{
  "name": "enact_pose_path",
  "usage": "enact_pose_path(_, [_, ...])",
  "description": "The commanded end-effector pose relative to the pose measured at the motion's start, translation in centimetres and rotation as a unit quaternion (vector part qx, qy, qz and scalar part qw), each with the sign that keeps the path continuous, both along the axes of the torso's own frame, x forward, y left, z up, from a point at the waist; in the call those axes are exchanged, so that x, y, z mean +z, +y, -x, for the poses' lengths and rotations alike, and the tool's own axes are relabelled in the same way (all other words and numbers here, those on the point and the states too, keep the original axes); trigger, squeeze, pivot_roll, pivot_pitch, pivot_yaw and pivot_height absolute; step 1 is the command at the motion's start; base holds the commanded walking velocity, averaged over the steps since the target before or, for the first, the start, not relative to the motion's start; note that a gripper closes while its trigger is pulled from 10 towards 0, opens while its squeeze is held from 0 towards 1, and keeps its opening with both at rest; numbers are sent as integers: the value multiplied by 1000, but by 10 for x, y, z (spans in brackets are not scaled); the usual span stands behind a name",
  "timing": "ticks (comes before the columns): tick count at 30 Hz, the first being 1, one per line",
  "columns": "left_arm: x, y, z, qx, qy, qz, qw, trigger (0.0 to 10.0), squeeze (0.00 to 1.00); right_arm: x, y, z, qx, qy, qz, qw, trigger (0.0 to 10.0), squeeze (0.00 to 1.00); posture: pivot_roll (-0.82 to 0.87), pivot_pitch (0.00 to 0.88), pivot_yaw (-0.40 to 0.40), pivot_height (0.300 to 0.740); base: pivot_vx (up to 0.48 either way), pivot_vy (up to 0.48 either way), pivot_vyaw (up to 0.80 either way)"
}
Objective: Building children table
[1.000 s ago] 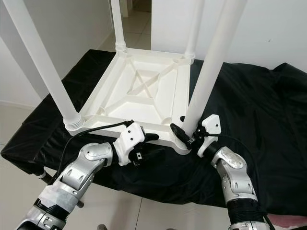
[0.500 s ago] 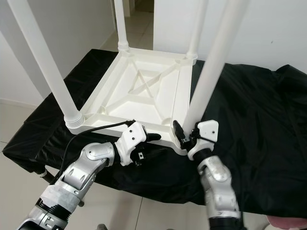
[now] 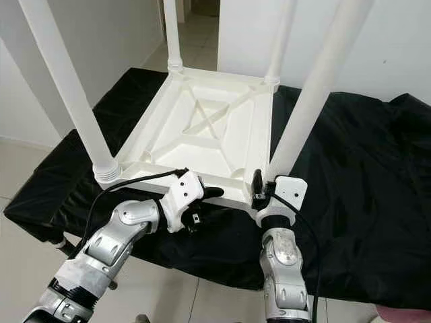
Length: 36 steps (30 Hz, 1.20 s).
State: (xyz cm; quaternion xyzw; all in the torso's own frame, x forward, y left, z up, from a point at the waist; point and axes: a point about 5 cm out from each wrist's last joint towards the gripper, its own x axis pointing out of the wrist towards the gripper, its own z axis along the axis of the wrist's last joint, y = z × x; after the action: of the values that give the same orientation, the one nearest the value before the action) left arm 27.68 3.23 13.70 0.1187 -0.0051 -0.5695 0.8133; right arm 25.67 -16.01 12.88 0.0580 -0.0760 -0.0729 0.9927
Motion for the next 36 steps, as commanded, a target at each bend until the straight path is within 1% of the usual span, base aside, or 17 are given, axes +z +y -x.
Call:
enact_pose_path(1, [1,0,-3,10,-8,-3,1000,10000,0,-17,-1,4,-31,41,-45,998,10000,4,-119,0,21,740,0,0,0])
enact_pose_path(2, [1,0,-2,9,-9,-3,1000,10000,0,-17,-1,4,-32,42,-43,998,10000,941,-119,0,21,740,0,0,0])
enact_pose_path(4, [1,-1,-2,8,-8,-3,1000,10000,0,-16,-1,4,-27,40,-43,998,10000,941,-119,0,21,740,0,0,0])
enact_pose_path(5, [1,-1,-2,8,-8,-2,1000,10000,0,-15,0,4,-19,37,-43,998,10000,1000,-122,0,23,740,0,0,0])
enact_pose_path(11, [2,-1,-2,9,-8,0,1000,10000,0,-13,0,2,-4,29,-37,999,10000,1000,-123,0,24,740,0,0,0])
enact_pose_path(16, [3,-2,0,7,-6,5,1000,10000,0,-9,-2,-1,8,20,-15,1000,10000,1000,-114,0,9,740,0,0,0])
enact_pose_path(17, [2,1,2,9,-3,10,1000,10000,0,-9,-2,-1,11,18,-9,1000,10000,141,-107,0,0,740,0,0,0])
enact_pose_path(19, [2,2,3,10,-1,14,1000,10000,0,-9,-1,0,12,17,-5,1000,10000,141,-107,0,0,740,0,0,0])
enact_pose_path(20, [0,4,5,11,1,13,1000,10000,0,-9,2,1,21,14,-5,1000,10000,0,-105,0,-1,740,0,0,0])
enact_pose_path(22, [-2,6,6,11,1,10,1000,10000,0,-9,5,3,30,11,-2,999,10000,0,-104,0,-1,740,0,0,0])
enact_pose_path(25, [-3,6,7,10,0,3,1000,10000,0,-10,9,4,50,5,-16,999,10000,0,-103,0,-3,740,0,0,0])
enact_pose_path(27, [-3,6,7,10,-3,3,1000,10000,0,-9,4,6,76,-4,-10,997,10000,0,-105,0,-6,740,0,0,0])
enact_pose_path(29, [-1,4,7,10,-4,4,1000,10000,0,-9,-5,7,99,-4,16,995,10000,0,-108,0,-4,740,0,0,0])
enact_pose_path(31, [-1,4,7,10,-4,4,1000,10000,0,-9,-5,7,99,-4,16,995,10000,0,-108,0,-4,740,0,0,0])
enact_pose_path(32, [-1,4,7,9,-5,4,1000,10000,0,-9,-9,7,111,-3,30,993,10000,0,-111,0,-3,740,0,0,0])
enact_pose_path(33, [-1,4,7,9,-5,4,1000,10000,0,-9,-9,7,111,-3,30,993,10000,0,-111,0,-3,740,0,0,0])
enact_pose_path(36, [-2,2,6,4,-6,-1,1000,10000,0,-8,-29,1,148,2,70,987,10000,0,-120,0,1,740,0,0,0])
